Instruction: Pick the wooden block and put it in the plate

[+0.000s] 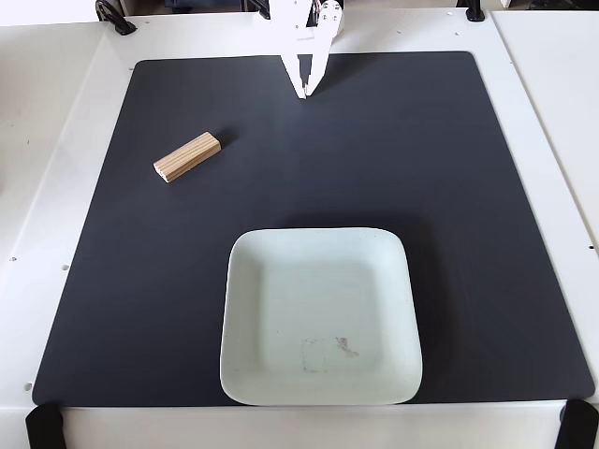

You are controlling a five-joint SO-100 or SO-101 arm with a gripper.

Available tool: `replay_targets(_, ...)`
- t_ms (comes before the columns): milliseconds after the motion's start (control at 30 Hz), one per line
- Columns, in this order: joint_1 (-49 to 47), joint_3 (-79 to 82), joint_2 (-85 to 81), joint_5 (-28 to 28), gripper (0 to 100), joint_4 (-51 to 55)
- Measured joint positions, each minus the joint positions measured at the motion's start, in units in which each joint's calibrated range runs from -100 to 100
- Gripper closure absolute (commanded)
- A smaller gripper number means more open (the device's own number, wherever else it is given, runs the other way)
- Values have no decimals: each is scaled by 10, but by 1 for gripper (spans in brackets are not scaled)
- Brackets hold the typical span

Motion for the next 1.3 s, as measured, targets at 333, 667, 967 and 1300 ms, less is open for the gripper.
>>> replay_targets(333,1,0,0,0,99,0)
replay_targets(667,3,0,0,0,99,0)
replay_targets(967,56,-192,125,2,99,91)
replay_targets(1300,219,-586,533,-3,99,135)
